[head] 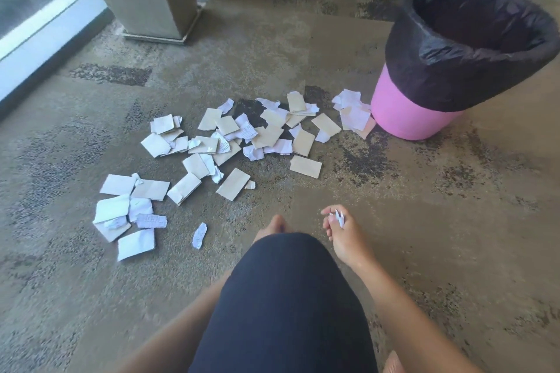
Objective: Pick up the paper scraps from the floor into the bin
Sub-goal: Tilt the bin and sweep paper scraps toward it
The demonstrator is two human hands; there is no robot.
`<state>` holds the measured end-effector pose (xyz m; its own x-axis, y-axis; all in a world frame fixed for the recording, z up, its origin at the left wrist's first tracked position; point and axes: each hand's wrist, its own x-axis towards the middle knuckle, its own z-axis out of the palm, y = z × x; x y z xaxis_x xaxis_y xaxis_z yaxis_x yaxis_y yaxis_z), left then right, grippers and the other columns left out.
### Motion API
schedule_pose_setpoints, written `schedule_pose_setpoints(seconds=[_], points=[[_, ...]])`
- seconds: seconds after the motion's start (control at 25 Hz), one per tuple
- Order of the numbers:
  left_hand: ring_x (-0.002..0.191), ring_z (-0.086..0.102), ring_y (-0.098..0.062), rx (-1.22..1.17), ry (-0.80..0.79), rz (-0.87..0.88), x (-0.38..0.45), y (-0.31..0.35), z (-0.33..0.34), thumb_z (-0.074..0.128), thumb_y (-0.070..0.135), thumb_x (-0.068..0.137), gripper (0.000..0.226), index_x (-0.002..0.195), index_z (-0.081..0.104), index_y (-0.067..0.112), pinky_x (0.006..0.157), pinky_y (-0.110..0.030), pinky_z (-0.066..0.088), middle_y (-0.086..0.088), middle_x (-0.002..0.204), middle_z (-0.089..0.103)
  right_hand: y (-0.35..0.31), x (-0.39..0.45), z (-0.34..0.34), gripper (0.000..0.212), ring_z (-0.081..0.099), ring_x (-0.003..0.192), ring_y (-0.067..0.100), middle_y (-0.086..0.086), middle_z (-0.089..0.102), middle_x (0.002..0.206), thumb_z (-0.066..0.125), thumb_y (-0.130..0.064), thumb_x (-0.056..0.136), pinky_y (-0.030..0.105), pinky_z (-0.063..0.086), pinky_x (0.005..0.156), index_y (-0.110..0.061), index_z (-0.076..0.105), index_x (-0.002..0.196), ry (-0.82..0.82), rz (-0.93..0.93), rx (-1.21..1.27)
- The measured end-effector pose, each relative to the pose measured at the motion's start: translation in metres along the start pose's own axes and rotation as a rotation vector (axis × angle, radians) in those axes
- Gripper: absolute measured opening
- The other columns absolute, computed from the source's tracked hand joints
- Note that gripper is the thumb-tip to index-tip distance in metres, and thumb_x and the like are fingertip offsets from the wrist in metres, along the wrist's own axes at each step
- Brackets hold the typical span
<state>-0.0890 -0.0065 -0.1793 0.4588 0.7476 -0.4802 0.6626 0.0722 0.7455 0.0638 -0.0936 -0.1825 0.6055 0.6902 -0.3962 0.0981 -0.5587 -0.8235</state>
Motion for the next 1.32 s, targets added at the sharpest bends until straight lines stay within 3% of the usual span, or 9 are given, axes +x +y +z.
schedule_pose_setpoints(seconds=[0.16,0.28,0.36,0.44,0.56,0.72,1.16,1.24,1.32], points=[[0.056,0.042,-0.012,-0.224,0.235,-0.069,0.001,-0.025,-0.062,0.041,-0.001,0.094,0.022,0.078,0.052,0.009,0.056,-0.026,0.034,-0.001,0.066,0.051,-0.031,0.025,0.017,0.023,0.040,0.058,0.015,-0.004,0.049,0.067,0.038,-0.009,0.089,0.029,0.032,0.056,-0.021,0.049,0.072,-0.087,0.041,-0.066],[0.047,0.041,-0.016,0.039,0.598,-0.003,-0.014,-0.059,-0.104,0.037,0.024,0.080,0.026,0.059,0.044,0.011,0.047,-0.031,0.032,0.004,0.047,0.042,-0.056,0.042,0.035,0.021,0.041,0.058,0.017,-0.003,0.046,0.062,0.044,-0.023,0.093,0.031,0.029,0.054,-0.017,0.047,0.073,-0.098,0.013,-0.128],[0.054,0.045,-0.023,0.123,0.669,-0.057,-0.025,-0.086,-0.116,0.042,0.044,0.080,0.032,0.067,0.038,0.015,0.051,-0.034,0.034,0.004,0.052,0.046,-0.075,0.053,0.053,0.024,0.045,0.059,0.016,-0.007,0.047,0.062,0.054,-0.032,0.093,0.026,0.030,0.051,-0.018,0.049,0.074,-0.070,-0.072,-0.219],[0.064,0.054,-0.020,0.141,0.641,-0.117,-0.022,-0.103,-0.119,0.057,0.066,0.075,0.050,0.082,0.033,0.023,0.059,-0.035,0.044,0.008,0.069,0.058,-0.090,0.060,0.075,0.031,0.044,0.061,0.013,-0.010,0.045,0.065,0.063,-0.041,0.090,0.025,0.027,0.050,-0.018,0.047,0.076,-0.105,-0.135,-0.282],[0.081,0.062,-0.026,0.084,0.574,-0.190,-0.012,-0.108,-0.114,0.071,0.066,0.064,0.063,0.078,0.024,0.026,0.073,-0.045,0.053,-0.002,0.091,0.069,-0.100,0.067,0.107,0.049,0.039,0.067,0.016,-0.002,0.042,0.073,0.067,-0.050,0.087,0.025,0.027,0.055,-0.015,0.036,0.073,-0.152,-0.180,-0.424],[0.071,0.057,-0.029,0.253,0.536,-0.155,-0.016,-0.110,-0.118,0.059,0.073,0.071,0.059,0.083,0.026,0.026,0.066,-0.043,0.053,0.002,0.067,0.055,-0.108,0.066,0.135,0.078,0.064,0.088,0.025,0.010,0.065,0.100,0.060,-0.075,0.076,0.027,0.040,0.062,-0.001,0.062,0.101,-0.032,-0.104,-0.703],[0.092,0.060,-0.034,0.368,0.510,-0.165,-0.013,-0.098,-0.115,0.046,0.056,0.089,0.032,0.092,0.033,0.027,0.078,-0.041,0.045,-0.007,0.092,0.066,-0.129,0.078,0.162,0.054,0.065,0.106,0.031,0.014,0.066,0.122,0.077,-0.033,0.083,0.038,0.054,0.083,-0.001,0.060,0.122,-0.117,0.017,-0.530],[0.095,0.058,-0.031,0.386,0.519,-0.199,-0.010,-0.098,-0.110,0.044,0.053,0.092,0.026,0.095,0.037,0.028,0.077,-0.041,0.036,-0.004,0.092,0.064,-0.130,0.083,0.153,0.056,0.064,0.092,0.025,0.013,0.065,0.120,0.074,-0.031,0.085,0.035,0.053,0.074,-0.003,0.055,0.130,-0.203,0.087,-0.347],[0.100,0.057,-0.029,0.408,0.521,-0.213,-0.006,-0.100,-0.108,0.041,0.049,0.096,0.022,0.097,0.038,0.028,0.075,-0.042,0.029,-0.002,0.097,0.064,-0.133,0.092,0.136,0.049,0.048,0.058,0.011,0.005,0.066,0.094,0.067,-0.024,0.092,0.023,0.040,0.051,-0.015,0.048,0.137,-0.310,0.204,-0.010]])
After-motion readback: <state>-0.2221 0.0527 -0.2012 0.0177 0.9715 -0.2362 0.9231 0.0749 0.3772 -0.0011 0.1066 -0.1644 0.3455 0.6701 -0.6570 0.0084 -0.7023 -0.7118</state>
